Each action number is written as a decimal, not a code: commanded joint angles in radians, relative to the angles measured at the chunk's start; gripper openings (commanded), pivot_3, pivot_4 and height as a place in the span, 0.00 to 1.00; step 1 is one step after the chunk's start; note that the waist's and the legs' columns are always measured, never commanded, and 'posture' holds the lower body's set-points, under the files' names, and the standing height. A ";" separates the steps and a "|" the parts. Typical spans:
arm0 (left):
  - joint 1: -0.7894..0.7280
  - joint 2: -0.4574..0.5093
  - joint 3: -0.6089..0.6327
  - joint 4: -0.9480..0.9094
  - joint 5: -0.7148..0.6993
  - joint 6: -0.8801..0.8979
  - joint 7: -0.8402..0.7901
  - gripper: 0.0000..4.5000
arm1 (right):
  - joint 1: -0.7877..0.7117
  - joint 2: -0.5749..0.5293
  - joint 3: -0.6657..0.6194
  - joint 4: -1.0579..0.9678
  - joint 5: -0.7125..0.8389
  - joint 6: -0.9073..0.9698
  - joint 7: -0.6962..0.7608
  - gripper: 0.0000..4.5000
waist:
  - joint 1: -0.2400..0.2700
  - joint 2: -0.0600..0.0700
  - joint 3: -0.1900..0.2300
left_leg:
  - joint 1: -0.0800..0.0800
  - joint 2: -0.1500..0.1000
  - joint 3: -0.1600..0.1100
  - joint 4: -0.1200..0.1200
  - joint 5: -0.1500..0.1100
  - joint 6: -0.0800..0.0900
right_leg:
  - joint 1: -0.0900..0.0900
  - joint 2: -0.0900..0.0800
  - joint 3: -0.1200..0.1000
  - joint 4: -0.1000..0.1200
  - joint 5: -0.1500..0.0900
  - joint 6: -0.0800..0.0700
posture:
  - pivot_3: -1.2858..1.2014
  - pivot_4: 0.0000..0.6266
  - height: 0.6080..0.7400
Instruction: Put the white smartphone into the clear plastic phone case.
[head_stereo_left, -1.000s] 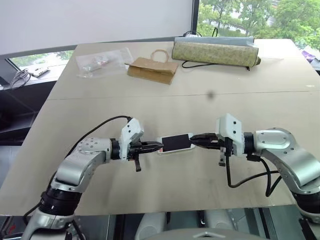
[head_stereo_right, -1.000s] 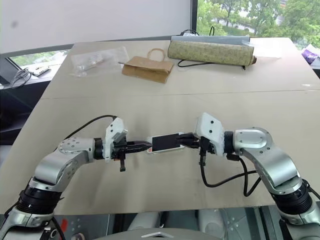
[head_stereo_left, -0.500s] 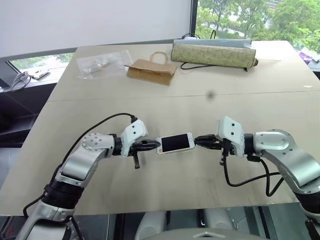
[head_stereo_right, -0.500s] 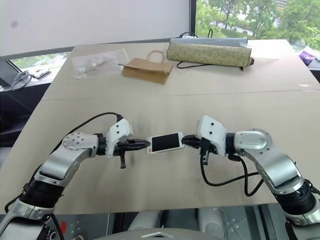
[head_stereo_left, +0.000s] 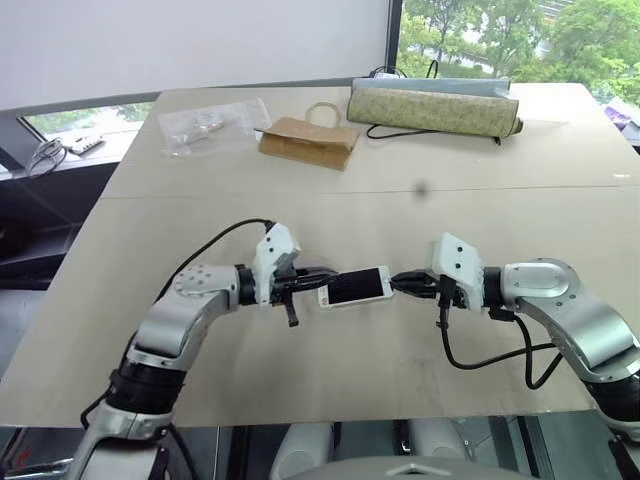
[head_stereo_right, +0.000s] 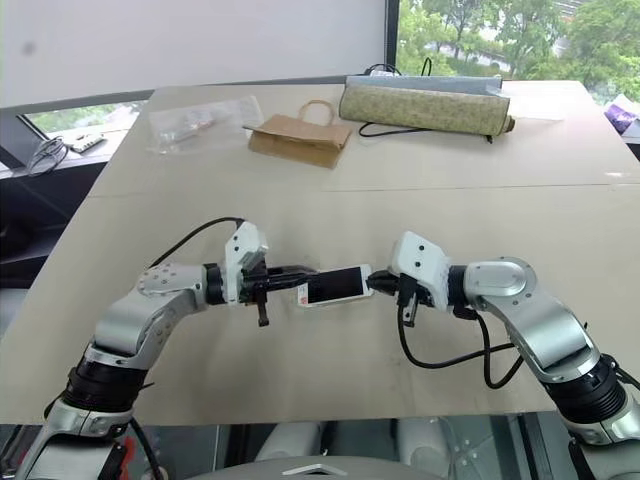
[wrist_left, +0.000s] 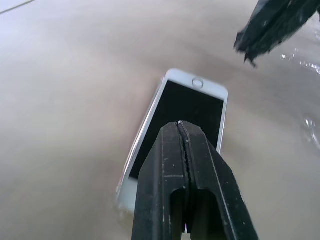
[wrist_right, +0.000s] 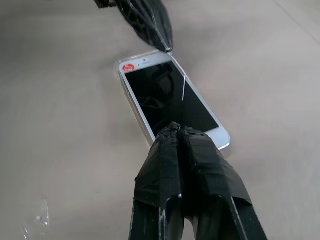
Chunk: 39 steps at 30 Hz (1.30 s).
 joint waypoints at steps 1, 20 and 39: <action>-0.032 -0.009 -0.036 -0.006 0.023 0.005 0.000 0.00 | -0.003 -0.016 -0.005 -0.022 -0.005 -0.002 0.001 0.01 | 0.001 0.000 0.000 | 0.000 0.000 0.000 0.000 0.000 0.000 | 0.000 0.000 0.000 0.000 0.000 0.000 | 0.52 0.24 1.00; -0.158 -0.055 -0.226 0.079 0.142 0.057 -0.022 0.00 | 0.062 -0.040 -0.022 -0.126 0.022 0.097 -0.060 0.01 | 0.004 0.000 0.000 | -0.001 0.000 0.000 0.001 0.000 0.000 | 0.000 0.002 0.000 0.000 0.000 0.000 | 0.52 0.24 1.00; -0.021 0.062 -0.034 -0.003 0.071 0.096 -0.004 0.00 | -0.008 -0.015 -0.013 -0.055 0.060 0.080 -0.041 0.01 | 0.004 -0.001 0.000 | 0.000 0.000 0.001 0.001 0.000 0.000 | 0.000 0.001 0.000 0.000 0.000 0.000 | 0.52 0.24 1.00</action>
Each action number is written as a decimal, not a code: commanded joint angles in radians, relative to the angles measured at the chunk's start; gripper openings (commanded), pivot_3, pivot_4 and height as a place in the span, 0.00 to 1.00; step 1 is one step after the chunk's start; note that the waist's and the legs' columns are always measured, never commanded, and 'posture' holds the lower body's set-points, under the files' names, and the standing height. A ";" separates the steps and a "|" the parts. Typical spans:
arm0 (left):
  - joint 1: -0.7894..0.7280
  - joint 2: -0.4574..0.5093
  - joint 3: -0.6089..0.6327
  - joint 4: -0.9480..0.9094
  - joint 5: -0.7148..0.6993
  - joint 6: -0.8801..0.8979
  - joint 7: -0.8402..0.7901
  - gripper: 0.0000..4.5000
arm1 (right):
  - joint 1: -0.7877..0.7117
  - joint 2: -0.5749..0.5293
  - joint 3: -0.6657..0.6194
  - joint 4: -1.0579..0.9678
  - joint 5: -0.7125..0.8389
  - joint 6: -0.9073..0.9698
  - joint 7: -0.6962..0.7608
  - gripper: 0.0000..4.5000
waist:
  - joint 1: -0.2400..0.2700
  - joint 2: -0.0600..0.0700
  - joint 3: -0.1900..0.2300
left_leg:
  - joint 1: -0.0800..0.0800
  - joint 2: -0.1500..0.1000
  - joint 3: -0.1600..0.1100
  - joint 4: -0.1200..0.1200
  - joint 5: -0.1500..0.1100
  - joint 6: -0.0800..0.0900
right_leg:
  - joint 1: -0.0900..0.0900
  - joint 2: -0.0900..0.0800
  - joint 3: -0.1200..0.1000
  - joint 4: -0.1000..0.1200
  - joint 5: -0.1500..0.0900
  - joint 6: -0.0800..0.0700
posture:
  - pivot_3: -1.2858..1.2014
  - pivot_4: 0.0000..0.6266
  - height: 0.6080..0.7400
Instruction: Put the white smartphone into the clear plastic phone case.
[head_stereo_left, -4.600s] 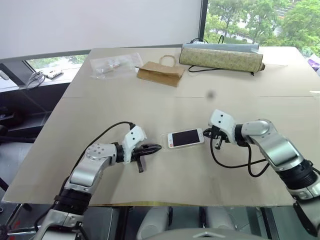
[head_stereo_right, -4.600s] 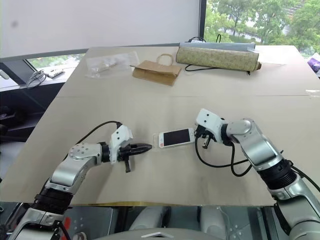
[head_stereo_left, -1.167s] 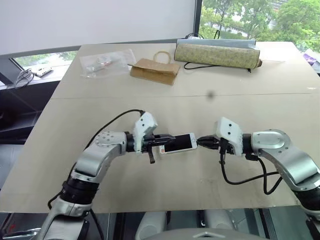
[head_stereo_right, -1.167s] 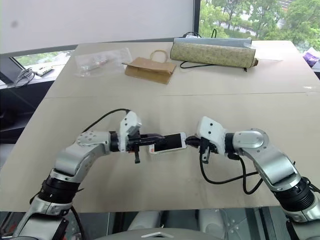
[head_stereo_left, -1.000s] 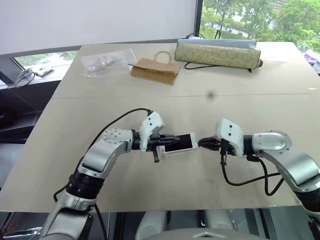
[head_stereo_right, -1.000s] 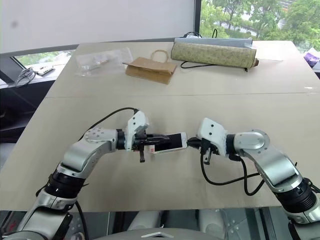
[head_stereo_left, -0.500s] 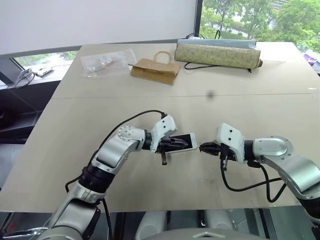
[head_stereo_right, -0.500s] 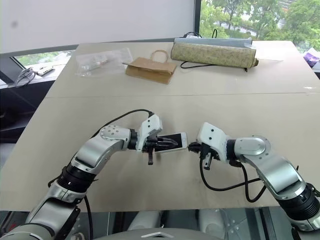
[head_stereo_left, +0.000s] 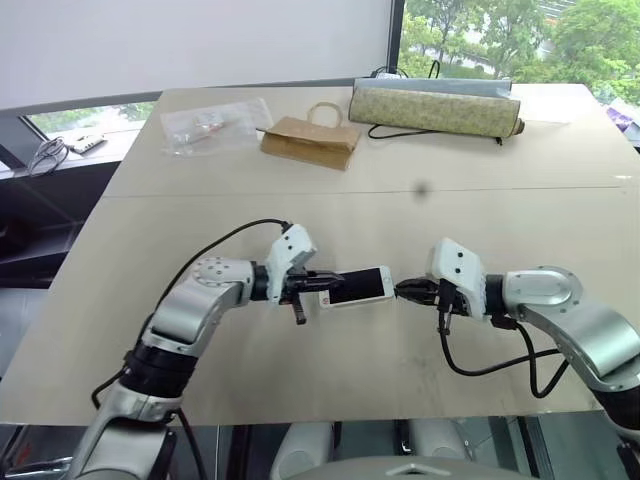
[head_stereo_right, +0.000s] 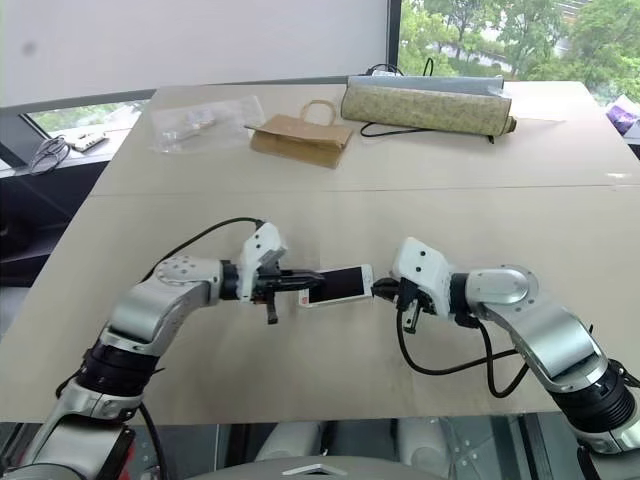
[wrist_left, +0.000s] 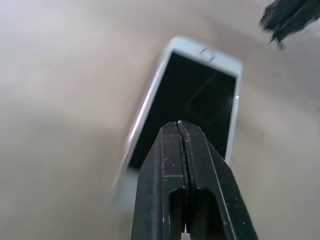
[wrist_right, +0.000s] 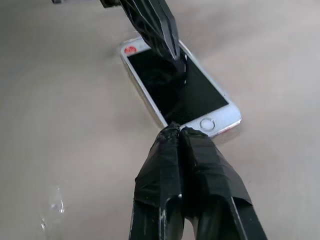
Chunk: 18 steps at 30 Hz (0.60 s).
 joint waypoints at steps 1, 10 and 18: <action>0.026 0.024 -0.013 -0.021 0.023 -0.017 -0.001 0.00 | -0.027 0.003 -0.011 0.003 0.009 -0.022 0.015 0.01 | 0.002 0.000 0.000 | 0.000 0.000 0.000 0.000 0.000 0.000 | 0.000 0.000 0.000 0.000 0.000 0.000 | 0.52 0.24 1.00; 0.064 -0.013 -0.057 0.055 0.080 -0.077 0.023 0.00 | -0.068 0.005 0.011 0.047 -0.005 -0.030 0.039 0.01 | 0.004 0.000 -0.001 | 0.001 0.000 0.000 0.000 0.000 0.000 | 0.001 -0.001 0.000 0.000 0.000 0.000 | 0.52 0.24 1.00; 0.085 -0.011 -0.047 0.072 0.087 -0.105 0.032 0.00 | -0.128 0.049 0.103 0.185 -0.063 -0.072 0.062 0.01 | 0.001 0.000 -0.002 | 0.008 0.000 0.001 -0.001 -0.002 0.003 | 0.006 -0.001 0.001 0.000 0.000 0.000 | 0.52 0.24 1.00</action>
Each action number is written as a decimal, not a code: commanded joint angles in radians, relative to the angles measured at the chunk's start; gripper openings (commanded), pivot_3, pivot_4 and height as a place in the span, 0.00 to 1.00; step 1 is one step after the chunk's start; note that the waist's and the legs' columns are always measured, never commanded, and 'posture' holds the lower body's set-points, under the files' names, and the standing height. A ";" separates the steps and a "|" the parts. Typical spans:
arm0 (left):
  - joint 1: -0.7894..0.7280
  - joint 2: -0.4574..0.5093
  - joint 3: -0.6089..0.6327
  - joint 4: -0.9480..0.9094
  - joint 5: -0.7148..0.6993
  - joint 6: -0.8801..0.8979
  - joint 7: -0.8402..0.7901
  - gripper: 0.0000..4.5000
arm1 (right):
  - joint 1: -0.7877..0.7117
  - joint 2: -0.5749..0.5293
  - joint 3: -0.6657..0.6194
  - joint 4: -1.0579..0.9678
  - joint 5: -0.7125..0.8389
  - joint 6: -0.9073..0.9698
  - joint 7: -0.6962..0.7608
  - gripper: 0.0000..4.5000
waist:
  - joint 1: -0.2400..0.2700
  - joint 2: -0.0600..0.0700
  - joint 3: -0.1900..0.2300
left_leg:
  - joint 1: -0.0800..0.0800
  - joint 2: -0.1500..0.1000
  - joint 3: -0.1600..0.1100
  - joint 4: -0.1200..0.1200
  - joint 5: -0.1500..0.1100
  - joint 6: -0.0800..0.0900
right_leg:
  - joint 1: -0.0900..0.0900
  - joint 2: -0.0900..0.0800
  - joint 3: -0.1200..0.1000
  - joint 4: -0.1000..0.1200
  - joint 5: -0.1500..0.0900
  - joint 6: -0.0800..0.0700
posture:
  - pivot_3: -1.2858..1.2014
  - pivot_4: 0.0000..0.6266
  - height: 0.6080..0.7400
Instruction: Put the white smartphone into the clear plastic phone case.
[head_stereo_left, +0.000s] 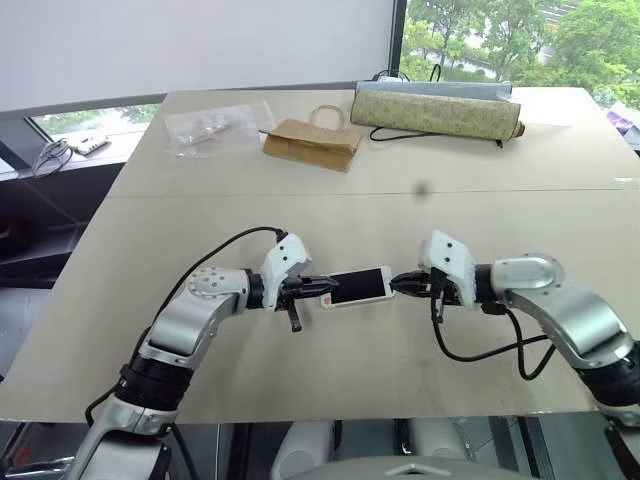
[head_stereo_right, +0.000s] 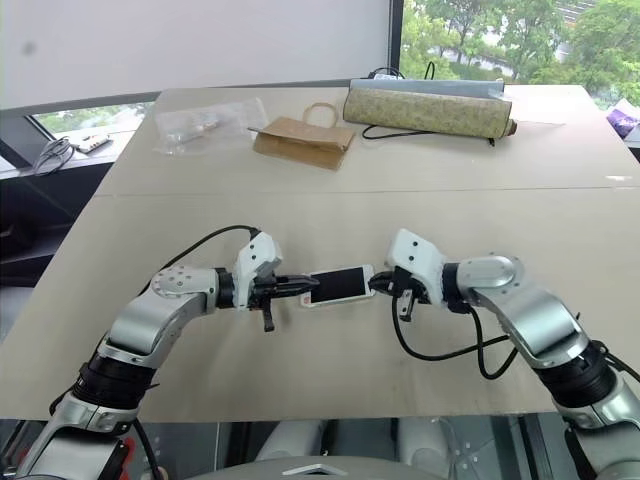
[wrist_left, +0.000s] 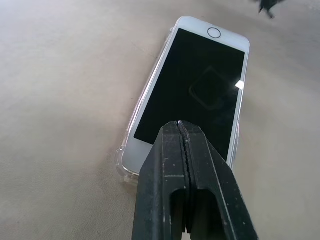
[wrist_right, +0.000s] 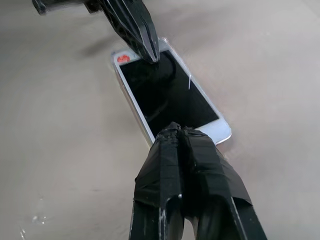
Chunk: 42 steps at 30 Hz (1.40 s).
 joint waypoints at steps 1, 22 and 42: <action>0.037 0.006 -0.024 0.033 0.036 0.018 0.019 0.00 | -0.051 0.024 0.040 0.060 -0.037 -0.046 0.025 0.01 | -0.001 0.000 0.000 | 0.000 0.000 0.000 0.000 0.000 0.000 | 0.000 0.000 0.000 0.000 0.000 0.000 | 0.52 0.24 1.00; 0.093 0.005 -0.010 -0.013 0.030 0.023 0.069 0.00 | -0.196 -0.015 0.287 0.291 -0.213 0.021 0.207 0.01 | -0.001 0.001 -0.018 | 0.002 0.000 0.000 0.000 -0.001 0.002 | 0.002 0.000 0.000 0.000 0.000 0.000 | 0.52 0.24 1.00; 0.137 -0.011 -0.019 -0.070 0.028 0.059 0.120 0.00 | -0.197 0.182 0.489 0.587 -0.393 0.025 0.290 0.01 | -0.028 -0.001 -0.053 | 0.057 0.004 0.001 -0.018 -0.010 0.000 | 0.055 -0.001 0.008 -0.009 -0.015 0.003 | 0.52 0.24 1.00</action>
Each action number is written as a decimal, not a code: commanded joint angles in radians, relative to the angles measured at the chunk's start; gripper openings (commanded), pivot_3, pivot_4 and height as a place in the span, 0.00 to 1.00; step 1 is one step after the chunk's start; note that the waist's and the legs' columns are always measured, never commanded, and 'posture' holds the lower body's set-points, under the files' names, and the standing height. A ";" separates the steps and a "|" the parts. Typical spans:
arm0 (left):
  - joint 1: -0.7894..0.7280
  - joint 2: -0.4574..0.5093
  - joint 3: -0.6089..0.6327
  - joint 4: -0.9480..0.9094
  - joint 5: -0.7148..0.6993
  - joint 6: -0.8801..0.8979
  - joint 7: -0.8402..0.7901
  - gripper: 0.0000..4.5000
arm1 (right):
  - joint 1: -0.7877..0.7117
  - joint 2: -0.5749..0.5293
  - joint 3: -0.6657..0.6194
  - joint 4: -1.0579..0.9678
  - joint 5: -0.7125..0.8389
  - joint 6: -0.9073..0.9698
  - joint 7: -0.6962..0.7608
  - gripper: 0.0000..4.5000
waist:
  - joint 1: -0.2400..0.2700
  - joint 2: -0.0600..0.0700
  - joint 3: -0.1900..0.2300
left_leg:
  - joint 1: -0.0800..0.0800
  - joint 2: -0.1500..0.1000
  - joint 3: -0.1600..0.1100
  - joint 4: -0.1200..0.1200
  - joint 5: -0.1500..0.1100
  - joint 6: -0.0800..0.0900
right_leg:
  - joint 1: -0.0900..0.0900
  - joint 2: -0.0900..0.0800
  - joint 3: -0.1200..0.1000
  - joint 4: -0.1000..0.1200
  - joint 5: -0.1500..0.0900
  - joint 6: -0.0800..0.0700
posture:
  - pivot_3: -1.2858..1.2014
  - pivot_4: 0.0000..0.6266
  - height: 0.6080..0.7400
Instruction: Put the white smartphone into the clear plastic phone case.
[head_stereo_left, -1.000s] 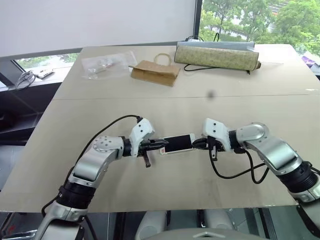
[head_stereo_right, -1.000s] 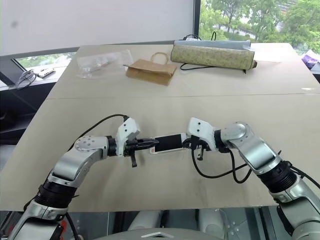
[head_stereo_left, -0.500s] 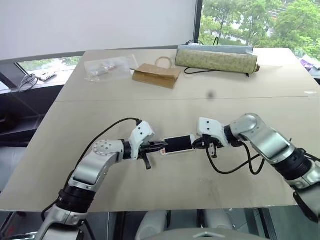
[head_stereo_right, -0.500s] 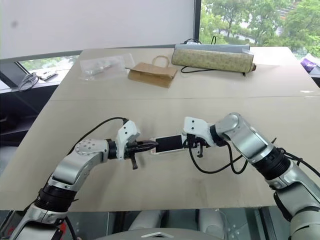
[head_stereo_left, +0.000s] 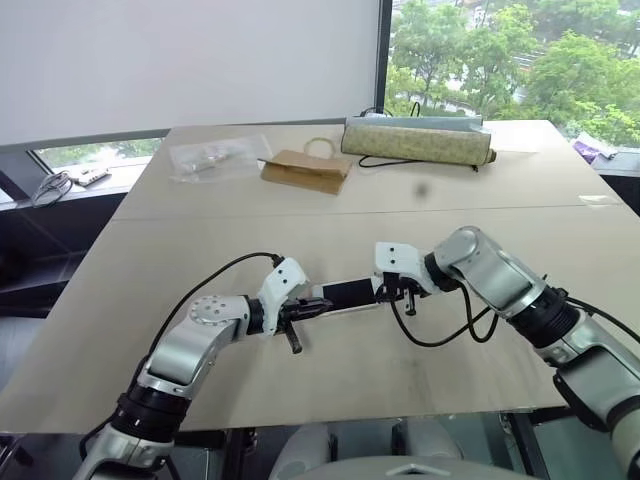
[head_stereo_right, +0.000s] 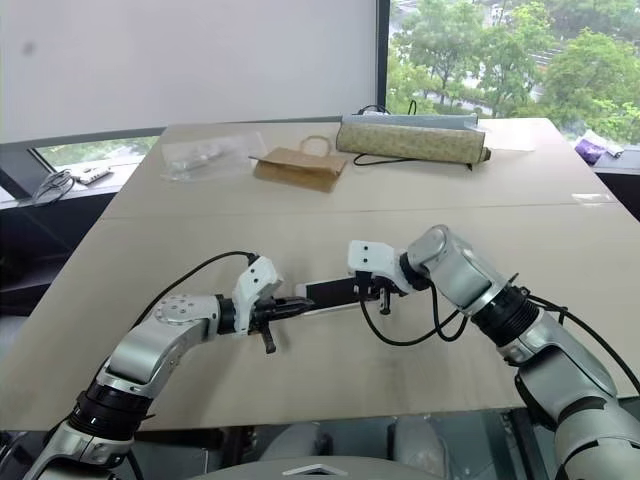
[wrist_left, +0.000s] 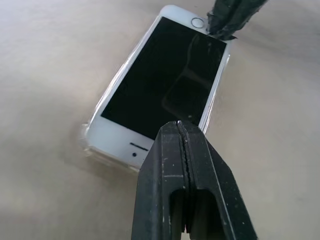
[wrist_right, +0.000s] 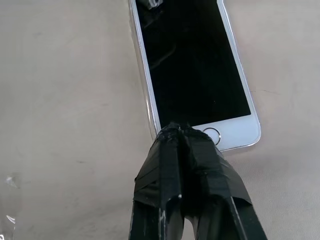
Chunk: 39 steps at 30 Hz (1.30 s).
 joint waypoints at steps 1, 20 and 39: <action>-0.003 -0.006 -0.017 -0.003 0.016 0.016 0.009 0.00 | 0.121 0.018 0.161 0.147 -0.067 0.066 0.008 0.01 | -0.003 0.002 -0.001 | 0.001 0.000 0.000 0.000 0.000 0.000 | 0.000 0.000 0.000 0.001 0.000 0.000 | 0.52 0.24 1.00; -0.055 -0.004 -0.017 0.048 0.024 0.022 0.011 0.00 | 0.175 0.072 0.155 0.131 -0.035 0.250 0.006 0.01 | -0.005 0.002 -0.006 | 0.013 0.005 0.000 -0.019 0.000 -0.001 | 0.000 0.003 0.000 -0.008 -0.002 0.001 | 0.52 0.24 1.00; -0.035 0.026 0.022 0.019 0.004 0.036 -0.005 0.00 | 0.254 0.218 -0.281 -0.189 0.154 0.227 -0.231 0.01 | -0.002 0.011 0.021 | 0.006 0.012 -0.001 -0.023 -0.002 -0.010 | -0.010 0.007 -0.002 -0.010 -0.005 -0.003 | 0.52 0.24 1.00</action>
